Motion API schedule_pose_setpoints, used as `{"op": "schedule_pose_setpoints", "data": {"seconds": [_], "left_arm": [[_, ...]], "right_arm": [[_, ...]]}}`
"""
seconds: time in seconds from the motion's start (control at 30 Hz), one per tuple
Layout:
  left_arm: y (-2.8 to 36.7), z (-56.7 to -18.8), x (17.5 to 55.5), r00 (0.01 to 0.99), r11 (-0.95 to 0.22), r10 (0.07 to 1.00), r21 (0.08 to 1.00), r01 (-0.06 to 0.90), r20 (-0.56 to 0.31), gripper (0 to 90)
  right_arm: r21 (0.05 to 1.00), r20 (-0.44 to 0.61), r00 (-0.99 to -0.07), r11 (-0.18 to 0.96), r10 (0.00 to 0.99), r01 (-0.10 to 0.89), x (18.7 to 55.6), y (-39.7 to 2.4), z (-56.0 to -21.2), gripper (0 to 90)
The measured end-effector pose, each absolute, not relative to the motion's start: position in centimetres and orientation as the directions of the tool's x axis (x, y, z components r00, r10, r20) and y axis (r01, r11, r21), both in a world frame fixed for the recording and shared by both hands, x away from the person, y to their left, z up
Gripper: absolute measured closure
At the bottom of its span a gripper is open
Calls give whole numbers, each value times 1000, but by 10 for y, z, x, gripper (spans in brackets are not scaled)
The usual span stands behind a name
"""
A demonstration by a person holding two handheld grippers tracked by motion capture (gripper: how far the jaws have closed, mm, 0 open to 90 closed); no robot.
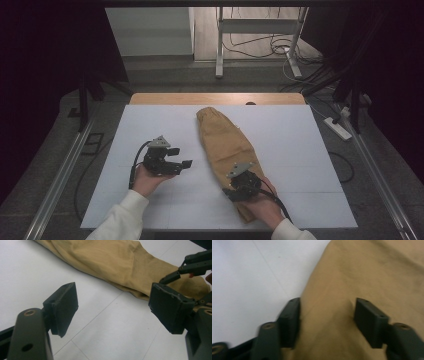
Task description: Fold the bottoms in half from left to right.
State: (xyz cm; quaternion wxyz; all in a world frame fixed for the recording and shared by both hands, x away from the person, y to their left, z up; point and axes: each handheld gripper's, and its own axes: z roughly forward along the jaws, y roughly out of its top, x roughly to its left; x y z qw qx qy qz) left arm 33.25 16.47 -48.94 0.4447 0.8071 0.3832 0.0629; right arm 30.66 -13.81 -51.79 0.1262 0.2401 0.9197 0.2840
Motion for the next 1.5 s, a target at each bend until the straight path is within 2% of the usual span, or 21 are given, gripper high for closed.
{"op": "schedule_pose_setpoints", "data": {"seconds": [0.37, 0.43, 1.0, 1.5], "left_arm": [[165, -490, 332, 695, -308, 679, 766, 564, -238, 224], [164, -490, 332, 696, -311, 679, 766, 562, -235, 223], [163, -491, 333, 699, -321, 677, 762, 562, -230, 223], [164, -491, 333, 695, -314, 679, 762, 566, -237, 223]], "right_arm": [[562, -107, -856, 741, 506, 368, 311, -145, -515, 790], [558, -113, -853, 743, 510, 370, 312, -147, -514, 823], [605, -19, -868, 697, 496, 385, 311, -148, -509, 848], [636, 53, -904, 683, 425, 359, 304, -121, -509, 847]]}}
